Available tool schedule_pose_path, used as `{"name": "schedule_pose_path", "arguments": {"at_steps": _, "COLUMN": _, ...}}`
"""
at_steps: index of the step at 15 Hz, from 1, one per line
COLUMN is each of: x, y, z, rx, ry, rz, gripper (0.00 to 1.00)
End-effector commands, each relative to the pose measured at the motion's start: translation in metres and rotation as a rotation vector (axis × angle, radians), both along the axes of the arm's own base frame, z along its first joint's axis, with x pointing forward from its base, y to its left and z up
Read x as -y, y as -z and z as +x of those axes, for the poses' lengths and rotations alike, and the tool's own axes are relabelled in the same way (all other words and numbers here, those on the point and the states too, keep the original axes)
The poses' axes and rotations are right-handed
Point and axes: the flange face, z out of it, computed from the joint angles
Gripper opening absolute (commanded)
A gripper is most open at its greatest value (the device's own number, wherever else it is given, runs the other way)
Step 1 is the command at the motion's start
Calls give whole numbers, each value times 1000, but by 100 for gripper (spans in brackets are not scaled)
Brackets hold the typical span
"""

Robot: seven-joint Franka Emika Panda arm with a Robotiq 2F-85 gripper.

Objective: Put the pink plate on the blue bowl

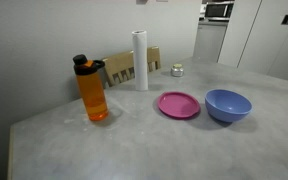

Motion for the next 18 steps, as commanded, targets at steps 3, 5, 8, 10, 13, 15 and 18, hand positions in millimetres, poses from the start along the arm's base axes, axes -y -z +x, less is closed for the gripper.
{"name": "schedule_pose_path", "arguments": {"at_steps": 3, "x": 0, "y": 1, "z": 17, "rx": 28, "ry": -48, "rz": -11, "gripper": 100}}
{"name": "schedule_pose_path", "arguments": {"at_steps": 5, "x": -7, "y": 2, "z": 35, "rx": 57, "ry": -94, "rz": -20, "gripper": 100}}
{"name": "schedule_pose_path", "arguments": {"at_steps": 8, "x": -36, "y": 17, "z": 76, "rx": 63, "ry": -186, "rz": -7, "gripper": 100}}
{"name": "schedule_pose_path", "arguments": {"at_steps": 10, "x": -61, "y": 31, "z": 105, "rx": 65, "ry": -239, "rz": 9, "gripper": 100}}
{"name": "schedule_pose_path", "arguments": {"at_steps": 13, "x": -104, "y": 56, "z": 146, "rx": 55, "ry": -301, "rz": 54, "gripper": 100}}
{"name": "schedule_pose_path", "arguments": {"at_steps": 15, "x": -134, "y": 79, "z": 167, "rx": 30, "ry": -330, "rz": 79, "gripper": 100}}
{"name": "schedule_pose_path", "arguments": {"at_steps": 18, "x": -142, "y": 85, "z": 160, "rx": 5, "ry": -337, "rz": 53, "gripper": 100}}
